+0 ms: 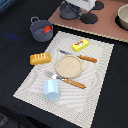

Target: Interact with the objects in diverse but meaningful ways.

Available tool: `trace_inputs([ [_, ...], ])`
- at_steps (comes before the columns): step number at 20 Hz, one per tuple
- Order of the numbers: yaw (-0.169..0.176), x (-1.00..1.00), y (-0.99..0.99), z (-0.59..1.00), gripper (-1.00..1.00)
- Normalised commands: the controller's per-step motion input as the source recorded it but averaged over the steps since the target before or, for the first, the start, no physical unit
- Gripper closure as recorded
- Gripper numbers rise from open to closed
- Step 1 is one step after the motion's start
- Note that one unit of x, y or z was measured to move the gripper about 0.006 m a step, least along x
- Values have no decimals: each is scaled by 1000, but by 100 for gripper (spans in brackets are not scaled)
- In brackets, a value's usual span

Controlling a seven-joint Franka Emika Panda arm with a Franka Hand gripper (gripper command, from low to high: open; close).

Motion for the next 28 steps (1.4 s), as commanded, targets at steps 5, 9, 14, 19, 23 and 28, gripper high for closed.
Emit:
trace_inputs([
  [5, 34, -148, 64, 795, -100],
  [9, 11, 59, -97, 804, -100],
  [14, -4, 369, -622, 205, -100],
  [19, -5, 363, -770, 114, -100],
  [23, -9, 361, -774, 98, -100],
  [28, -39, 319, -733, 63, -100],
])
